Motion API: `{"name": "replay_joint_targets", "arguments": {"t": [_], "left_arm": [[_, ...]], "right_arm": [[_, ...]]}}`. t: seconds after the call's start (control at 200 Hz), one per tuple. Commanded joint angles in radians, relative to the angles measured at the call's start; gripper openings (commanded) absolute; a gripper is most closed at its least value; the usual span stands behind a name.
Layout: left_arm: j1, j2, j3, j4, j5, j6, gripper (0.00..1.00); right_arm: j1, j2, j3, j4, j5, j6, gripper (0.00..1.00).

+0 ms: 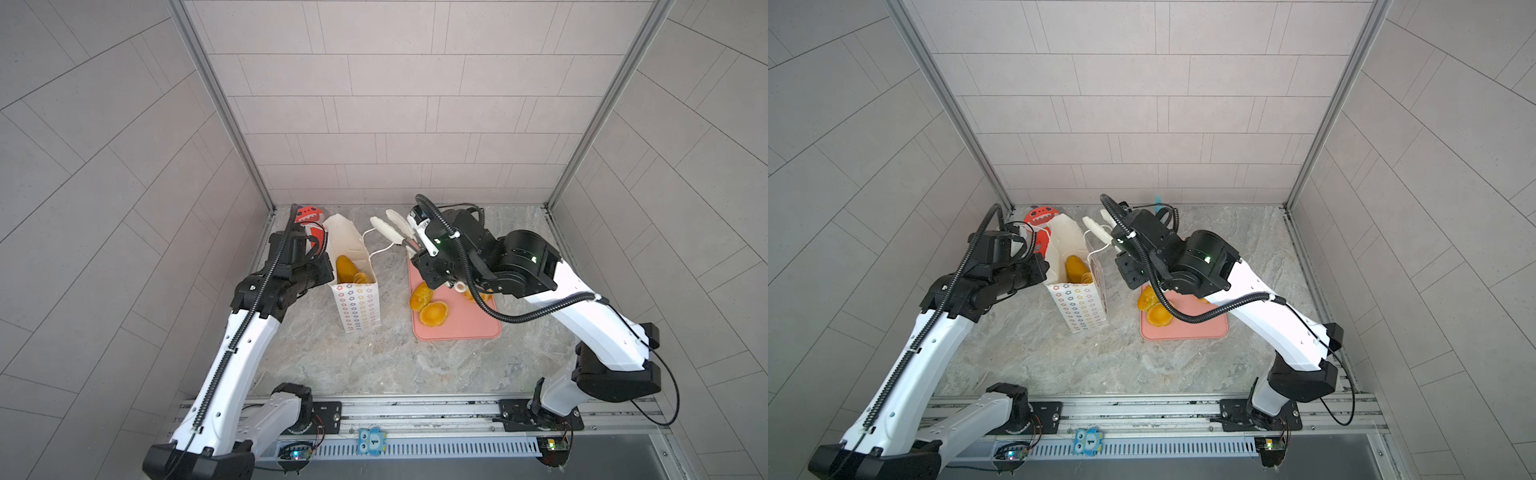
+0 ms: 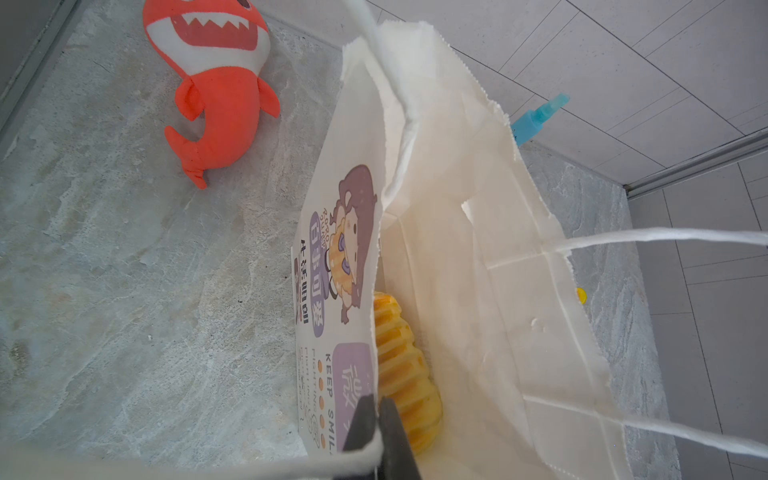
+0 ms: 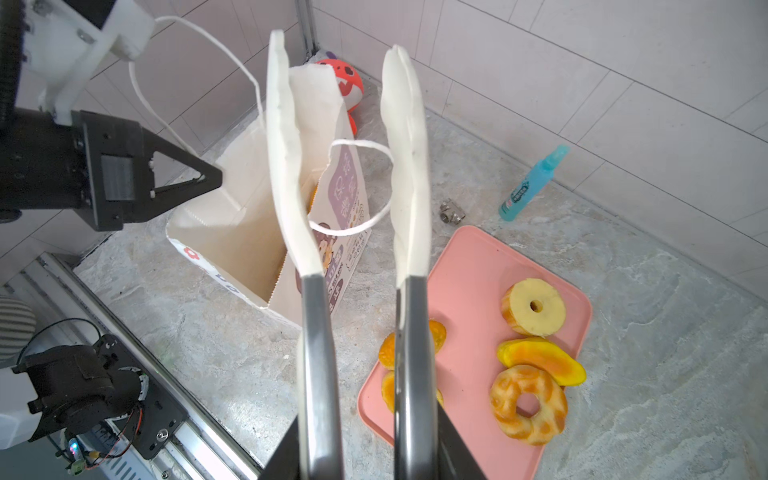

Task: Place the fake bread into the paper bag
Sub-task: 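Open the tongs to release the roll inside the bag, then move the tongs with the right gripper back over the pink tray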

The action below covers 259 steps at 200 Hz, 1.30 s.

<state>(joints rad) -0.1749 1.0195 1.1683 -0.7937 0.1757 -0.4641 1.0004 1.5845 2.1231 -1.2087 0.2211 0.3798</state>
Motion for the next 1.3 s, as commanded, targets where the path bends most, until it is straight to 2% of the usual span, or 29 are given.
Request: {"name": "replay_joint_targets", "arguments": {"t": [0.0, 0.385, 0.961, 1.291], "left_arm": [[0.006, -0.009, -0.006, -0.010, -0.009, -0.001, 0.06], [0.006, -0.007, -0.002, -0.013, -0.008, 0.002, 0.06], [0.004, -0.004, 0.004, -0.011, -0.004, 0.004, 0.06], [0.005, -0.003, 0.008, -0.010, 0.003, 0.003, 0.06]], "right_arm": [[-0.039, -0.059, -0.038, 0.009, 0.020, -0.002, 0.39], [-0.190, -0.199, -0.253, 0.058, -0.075, 0.019, 0.39], [-0.295, -0.385, -0.665, 0.109, -0.170, 0.057, 0.38], [-0.328, -0.450, -0.841, 0.121, -0.205, 0.067, 0.39]]}}
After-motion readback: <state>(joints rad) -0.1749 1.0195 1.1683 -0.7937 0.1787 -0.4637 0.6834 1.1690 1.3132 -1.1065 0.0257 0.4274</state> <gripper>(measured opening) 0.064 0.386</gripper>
